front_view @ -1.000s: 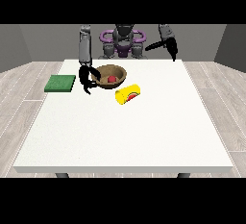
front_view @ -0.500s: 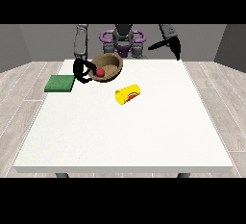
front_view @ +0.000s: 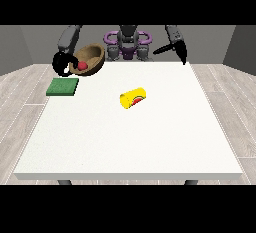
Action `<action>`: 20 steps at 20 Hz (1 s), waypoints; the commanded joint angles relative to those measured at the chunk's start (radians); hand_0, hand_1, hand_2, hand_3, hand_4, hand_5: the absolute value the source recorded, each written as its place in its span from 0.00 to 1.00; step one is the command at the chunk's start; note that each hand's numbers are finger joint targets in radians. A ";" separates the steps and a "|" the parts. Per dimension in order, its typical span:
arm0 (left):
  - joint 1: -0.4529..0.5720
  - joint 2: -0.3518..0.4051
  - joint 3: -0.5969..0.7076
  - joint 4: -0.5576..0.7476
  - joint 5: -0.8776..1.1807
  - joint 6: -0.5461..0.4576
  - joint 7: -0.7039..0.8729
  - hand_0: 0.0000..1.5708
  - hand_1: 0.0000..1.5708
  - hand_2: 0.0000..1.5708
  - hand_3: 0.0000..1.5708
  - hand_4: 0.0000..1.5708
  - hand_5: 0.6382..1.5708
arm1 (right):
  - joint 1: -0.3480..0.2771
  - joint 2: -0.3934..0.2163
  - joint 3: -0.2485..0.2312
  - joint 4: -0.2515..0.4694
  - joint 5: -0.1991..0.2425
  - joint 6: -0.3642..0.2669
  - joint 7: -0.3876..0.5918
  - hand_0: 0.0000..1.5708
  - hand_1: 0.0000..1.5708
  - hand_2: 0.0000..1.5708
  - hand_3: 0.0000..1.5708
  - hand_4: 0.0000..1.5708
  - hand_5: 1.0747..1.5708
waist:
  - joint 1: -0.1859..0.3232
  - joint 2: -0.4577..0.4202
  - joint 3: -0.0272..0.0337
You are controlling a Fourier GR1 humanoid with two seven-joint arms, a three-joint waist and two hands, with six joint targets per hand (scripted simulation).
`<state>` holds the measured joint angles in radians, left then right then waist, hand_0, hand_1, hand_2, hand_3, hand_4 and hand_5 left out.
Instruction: Pick the cup and pour the ball into the bowl, then pick the bowl and place it on the pad
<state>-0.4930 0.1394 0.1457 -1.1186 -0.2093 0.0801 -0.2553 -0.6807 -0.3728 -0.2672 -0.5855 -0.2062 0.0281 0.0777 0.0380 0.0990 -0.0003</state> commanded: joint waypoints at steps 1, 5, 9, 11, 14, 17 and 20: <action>0.024 -0.015 0.013 0.026 -0.002 0.045 -0.045 0.00 0.00 0.00 0.00 0.00 1.00 | 0.032 -0.037 -0.033 -0.022 -0.039 0.054 -0.007 1.00 1.00 1.00 1.00 0.68 0.97 | -0.037 0.018 0.0004; 0.011 0.012 0.028 0.062 0.004 0.035 -0.114 0.00 0.00 0.00 0.00 0.00 0.99 | 0.069 -0.039 -0.038 -0.036 -0.059 0.123 -0.054 1.00 1.00 1.00 1.00 0.68 0.97 | -0.062 0.067 0.0002; -0.059 -0.030 0.000 0.049 -0.041 0.123 -0.127 0.00 0.00 0.00 0.00 0.00 0.99 | 0.012 -0.150 -0.102 0.001 -0.105 0.189 -0.046 1.00 1.00 1.00 1.00 0.68 0.98 | -0.057 0.168 0.0006; -0.076 -0.027 -0.034 -0.089 -0.028 0.078 -0.096 0.00 0.00 0.00 0.00 0.00 0.99 | 0.035 -0.242 -0.185 0.091 -0.145 0.257 -0.157 1.00 1.00 1.00 0.92 0.65 0.98 | 0.022 0.272 0.0027; -0.056 -0.097 -0.091 -0.120 -0.098 0.178 -0.121 0.00 0.00 0.00 0.00 0.00 0.99 | 0.016 -0.271 -0.174 0.115 -0.123 0.275 -0.181 1.00 1.00 1.00 0.92 0.66 0.98 | 0.016 0.307 0.0023; -0.057 -0.069 -0.098 -0.223 -0.091 0.150 -0.086 0.00 0.00 0.00 0.00 0.00 0.99 | 0.029 -0.354 -0.193 0.152 -0.109 0.323 -0.271 1.00 1.00 1.00 0.50 0.65 0.99 | 0.032 0.377 0.0035; -0.055 -0.042 -0.112 -0.314 -0.093 0.120 -0.043 0.00 0.00 0.00 0.00 0.00 0.99 | 0.026 -0.364 -0.192 0.177 -0.084 0.308 -0.364 1.00 1.00 1.00 0.00 0.67 0.99 | 0.046 0.427 0.0040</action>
<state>-0.5477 0.0881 0.0612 -1.3258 -0.2884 0.2088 -0.3284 -0.6523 -0.6976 -0.4470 -0.4444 -0.3086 0.3273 -0.1838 0.0653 0.4553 0.0027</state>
